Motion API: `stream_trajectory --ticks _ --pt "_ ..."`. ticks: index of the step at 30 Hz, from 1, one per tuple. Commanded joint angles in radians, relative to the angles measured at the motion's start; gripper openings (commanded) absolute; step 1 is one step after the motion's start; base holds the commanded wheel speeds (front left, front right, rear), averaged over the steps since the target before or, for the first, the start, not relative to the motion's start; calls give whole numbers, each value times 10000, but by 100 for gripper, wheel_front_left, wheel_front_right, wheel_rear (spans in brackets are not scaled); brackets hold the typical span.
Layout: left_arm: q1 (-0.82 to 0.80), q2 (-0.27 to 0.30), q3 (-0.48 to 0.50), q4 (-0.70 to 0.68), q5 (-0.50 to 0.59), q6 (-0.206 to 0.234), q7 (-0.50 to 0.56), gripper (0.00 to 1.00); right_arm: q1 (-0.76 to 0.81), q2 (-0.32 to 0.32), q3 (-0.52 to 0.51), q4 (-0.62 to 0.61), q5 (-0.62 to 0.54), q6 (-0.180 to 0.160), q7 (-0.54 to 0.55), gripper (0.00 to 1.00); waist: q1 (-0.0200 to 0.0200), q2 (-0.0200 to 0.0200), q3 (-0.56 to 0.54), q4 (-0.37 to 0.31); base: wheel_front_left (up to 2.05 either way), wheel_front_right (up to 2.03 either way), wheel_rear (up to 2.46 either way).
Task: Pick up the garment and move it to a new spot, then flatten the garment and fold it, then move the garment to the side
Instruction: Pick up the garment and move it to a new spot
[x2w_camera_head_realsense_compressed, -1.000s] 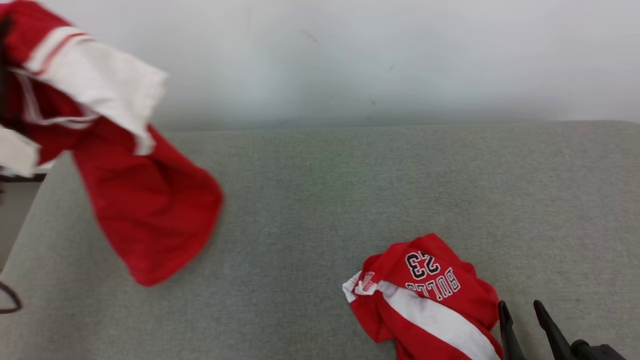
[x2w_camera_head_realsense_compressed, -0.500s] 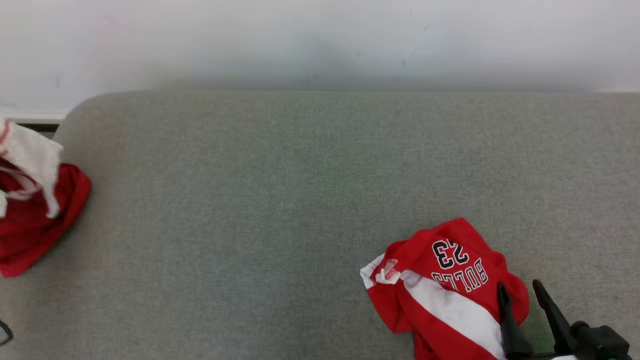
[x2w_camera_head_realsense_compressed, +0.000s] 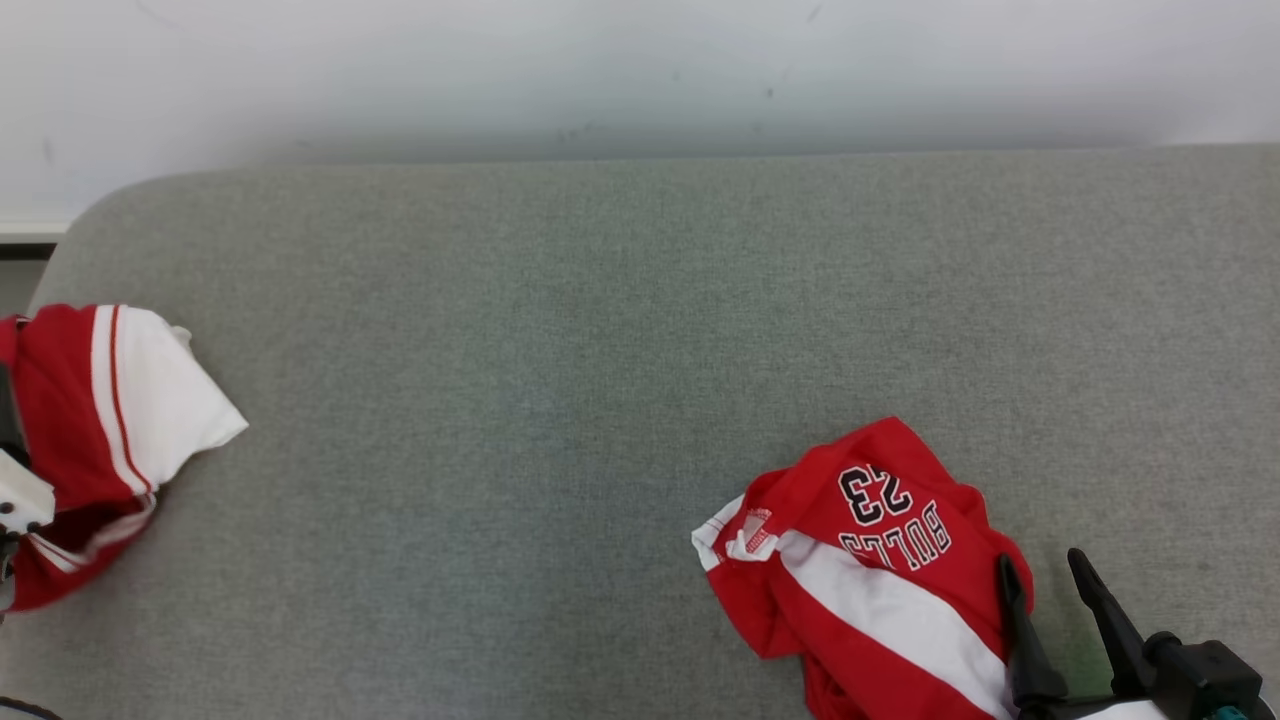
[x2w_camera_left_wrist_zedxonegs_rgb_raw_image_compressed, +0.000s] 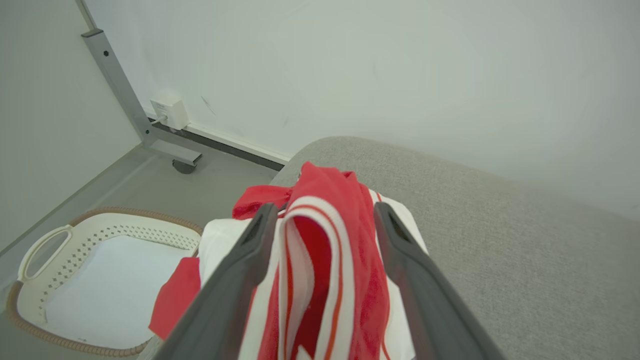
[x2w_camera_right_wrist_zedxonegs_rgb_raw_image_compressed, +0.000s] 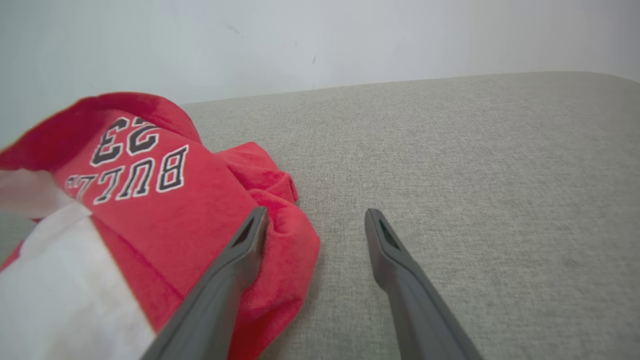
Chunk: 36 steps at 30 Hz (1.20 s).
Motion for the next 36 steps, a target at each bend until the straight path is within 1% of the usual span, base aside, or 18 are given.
stream_trajectory --ticks 1,4,8,12,15,16,19,23,27,31,34,35,36 --pt "-119 86 -60 94 100 -155 -205 100 18 -18 -64 36 -3 -29 9 100 -1 0 -117 -32 0 0 0" --pt "-281 163 -182 136 209 -452 -333 100 198 16 -110 80 0 -29 9 100 -1 0 -368 -4 0 0 0" --pt "-647 324 -365 -394 509 -648 -659 100 256 3 -152 25 -22 -29 9 100 -1 0 -733 46 0 0 0" --pt "-835 222 -586 -1498 669 -746 -899 100 384 28 -154 -35 -72 -29 9 100 -1 0 -1101 47 0 0 0" --pt "-593 8 -800 -2625 777 -657 -862 100 458 35 -155 -108 -101 -29 9 100 -1 0 -1331 -11 0 0 0" --pt "-459 -62 -842 -3000 794 -618 -835 100 463 32 -156 -145 -110 -29 10 100 -1 0 -1390 -43 0 0 0" --pt "59 -341 -1093 -4344 914 -320 -816 100 536 -18 -211 -280 -188 -29 10 100 -1 0 -1543 -161 0 0 0" --pt "1282 -681 -1506 -6091 1038 156 -768 100 611 -117 -209 -477 -312 -29 10 100 -1 0 -1719 -396 0 0 0" --pt "2639 -1069 -1897 -7344 1157 645 -957 100 666 -300 -186 -674 -402 -29 10 100 -1 0 -1838 -552 0 0 0" --pt "3850 -1533 -2117 -7883 1141 887 -1403 100 774 -490 -180 -829 -410 -29 10 100 -1 0 -1965 -644 0 0 0" --pt "4789 -1914 -2191 -8007 1217 1121 -1618 100 875 -584 -220 -890 -451 -29 10 100 -1 0 -2053 -688 0 0 0" --pt "5037 -1947 -2213 -8006 1357 1158 -1678 100 891 -602 -226 -911 -429 -29 10 100 -1 0 -2068 -696 0 0 0" --pt "5323 -2150 -2171 -7991 1310 1174 -1697 100 911 -617 -229 -927 -435 -29 10 100 -1 0 -2085 -702 0 0 0"
